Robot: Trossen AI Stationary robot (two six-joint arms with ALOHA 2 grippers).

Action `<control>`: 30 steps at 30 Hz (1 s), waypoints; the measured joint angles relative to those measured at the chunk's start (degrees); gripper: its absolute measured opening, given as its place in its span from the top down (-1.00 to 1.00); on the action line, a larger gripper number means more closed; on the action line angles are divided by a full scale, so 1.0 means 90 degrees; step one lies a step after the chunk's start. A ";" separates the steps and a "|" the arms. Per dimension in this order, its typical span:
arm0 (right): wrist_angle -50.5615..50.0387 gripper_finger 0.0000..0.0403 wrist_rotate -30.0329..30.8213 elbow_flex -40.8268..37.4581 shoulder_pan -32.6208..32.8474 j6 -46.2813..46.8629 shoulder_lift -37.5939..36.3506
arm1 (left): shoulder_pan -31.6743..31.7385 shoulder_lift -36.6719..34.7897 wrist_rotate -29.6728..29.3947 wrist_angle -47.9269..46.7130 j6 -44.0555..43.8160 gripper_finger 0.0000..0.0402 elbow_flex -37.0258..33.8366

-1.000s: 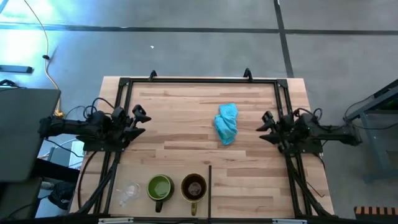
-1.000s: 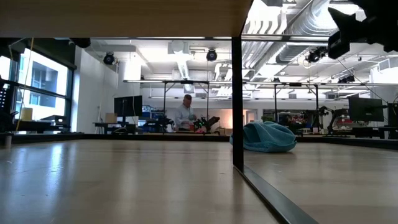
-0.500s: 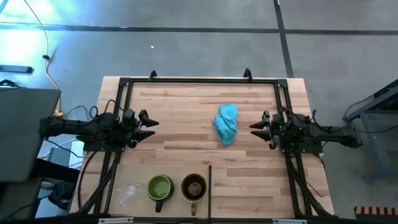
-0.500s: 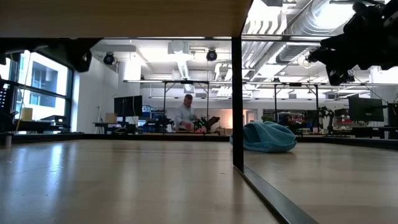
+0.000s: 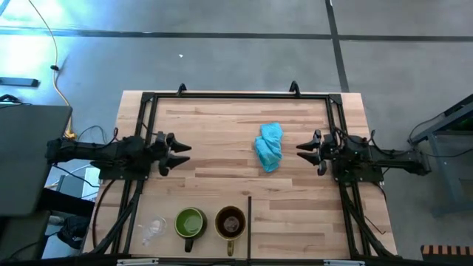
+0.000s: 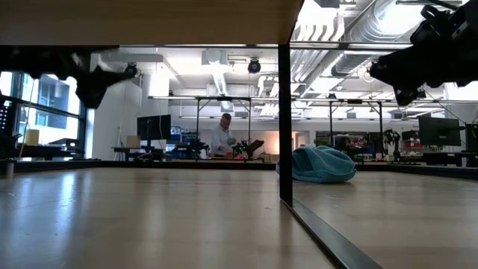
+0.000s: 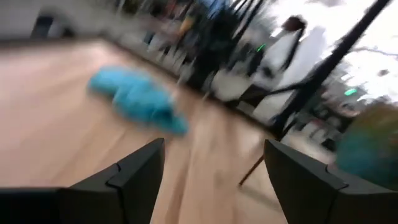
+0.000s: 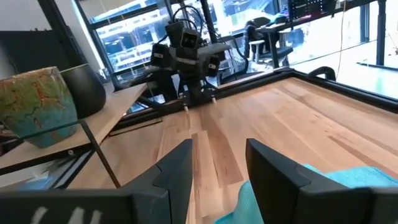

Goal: Stack small to large cups/mugs on shelf
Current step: Return to Home Position

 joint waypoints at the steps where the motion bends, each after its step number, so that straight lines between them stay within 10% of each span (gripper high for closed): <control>1: -0.0002 0.30 0.0001 0.0001 0.0000 0.0017 0.0021 | 0.0000 0.0000 -0.0073 -0.0295 -0.0160 -0.30 0.0000; 6: -0.0018 0.30 0.0040 0.0004 0.0000 0.0127 0.0028 | -0.0001 0.0053 -0.0492 -0.0677 -0.0873 -0.30 -0.0005; 14: 0.0023 0.30 -0.0351 0.0006 0.0067 -0.0366 0.0012 | -0.0006 -0.0034 0.1015 0.1355 0.2810 -0.30 0.0001; 30: 0.0030 0.30 -0.0411 0.0006 0.0068 -0.0390 -0.0002 | -0.0005 -0.1419 0.1221 0.0072 0.3108 -0.30 0.0016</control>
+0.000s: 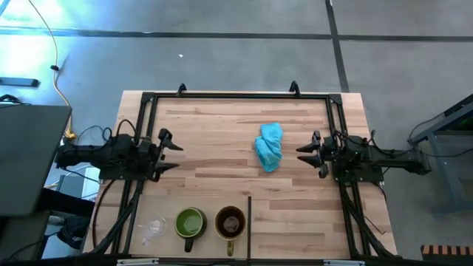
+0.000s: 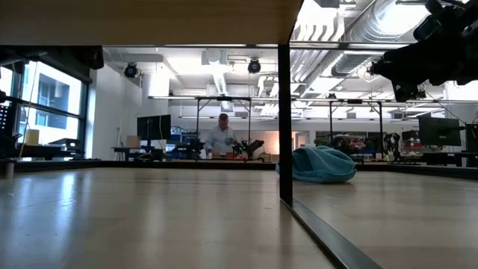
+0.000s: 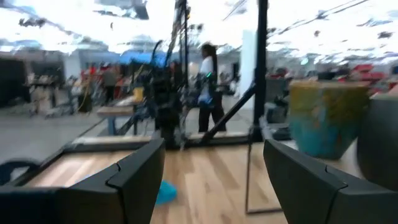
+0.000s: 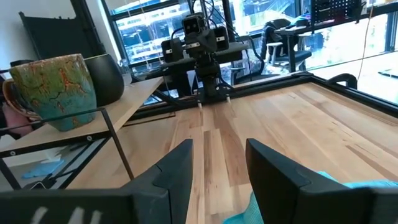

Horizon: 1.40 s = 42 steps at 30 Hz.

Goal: Stack small to large cups/mugs on shelf
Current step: Return to Home Position

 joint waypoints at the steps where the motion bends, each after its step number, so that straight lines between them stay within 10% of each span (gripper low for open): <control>1: 0.0000 0.30 0.0010 0.0000 0.0002 0.0000 0.0001 | 0.0000 -0.0005 -0.0095 -0.0091 0.0005 -0.30 -0.0016; 42: -0.0022 0.30 0.0097 0.0007 0.0000 0.0415 0.0029 | 0.0005 0.0003 -0.0299 -0.1002 -0.0766 -0.30 -0.0021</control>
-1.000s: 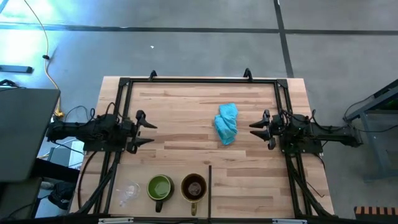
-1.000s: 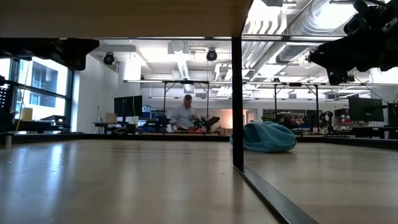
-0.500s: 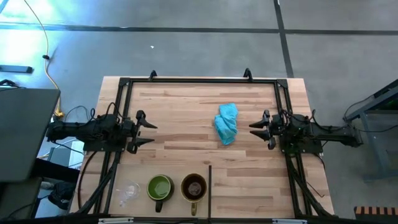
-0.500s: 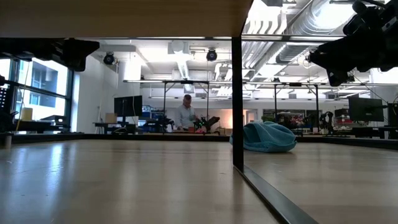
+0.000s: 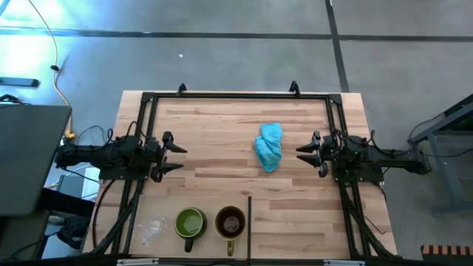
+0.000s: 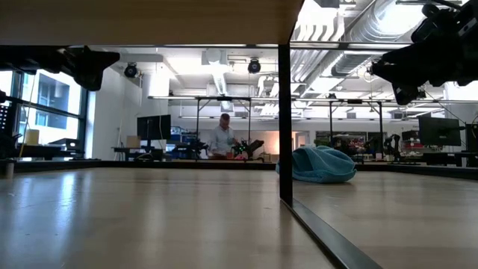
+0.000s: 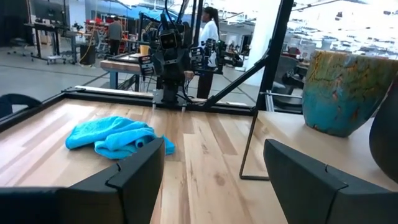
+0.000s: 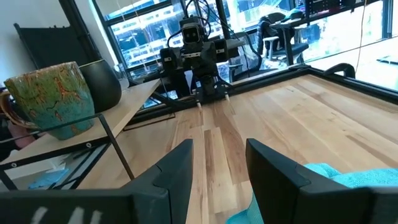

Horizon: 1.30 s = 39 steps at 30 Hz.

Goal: Stack small to large cups/mugs on shelf
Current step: Return to Home Position

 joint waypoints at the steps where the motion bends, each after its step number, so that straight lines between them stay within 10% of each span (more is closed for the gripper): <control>1: 0.0000 0.30 0.0000 0.0000 0.0000 0.0058 0.0000 | 0.0000 0.0000 -0.0001 -0.0002 -0.0028 -0.30 0.0000; 39: 0.0010 0.30 -0.0022 0.0000 0.0000 0.0255 0.0000 | 0.0000 0.0001 -0.0001 0.0000 -0.0189 -0.30 0.0000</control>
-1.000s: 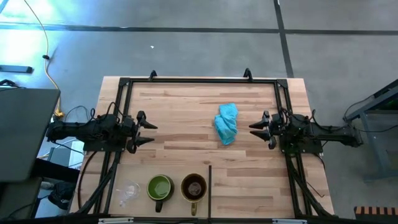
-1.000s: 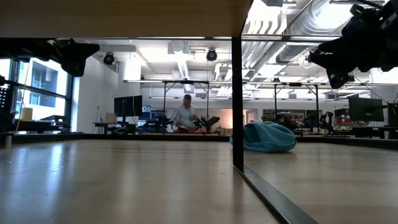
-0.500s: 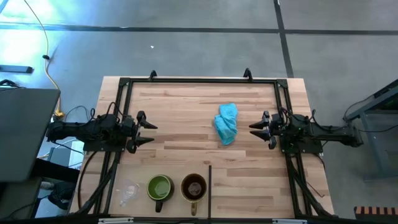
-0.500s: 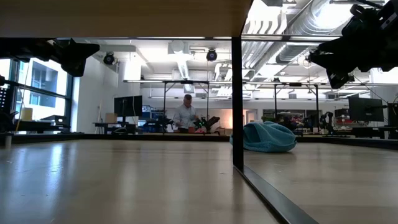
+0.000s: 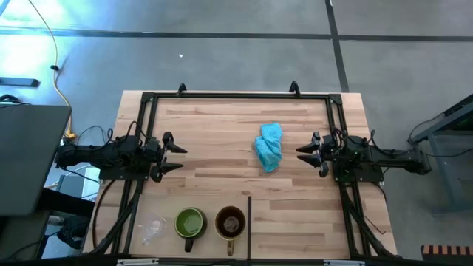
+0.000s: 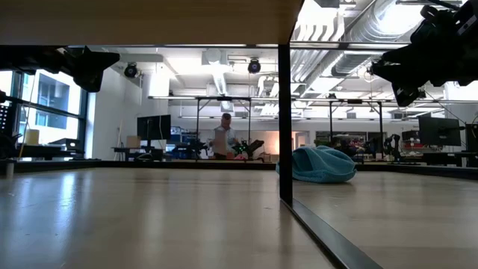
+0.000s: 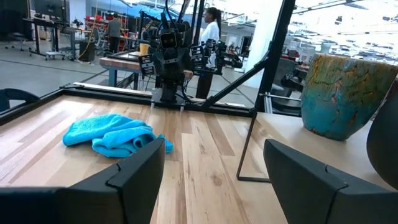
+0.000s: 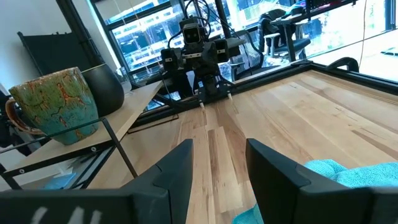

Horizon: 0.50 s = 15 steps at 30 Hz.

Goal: Stack small to large cups/mugs on shelf
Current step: Return to Home Position

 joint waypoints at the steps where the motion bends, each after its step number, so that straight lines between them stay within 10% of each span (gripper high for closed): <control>1: 0.0000 0.30 -0.0001 0.0000 -0.0001 0.0000 -0.0002 | 0.0000 0.0001 -0.0001 0.0001 0.0000 -0.30 0.0000; 15: 0.0040 0.30 0.0073 0.0000 -0.0010 -0.0859 0.0000 | 0.0000 0.0001 0.0000 0.0001 0.0000 -0.30 0.0000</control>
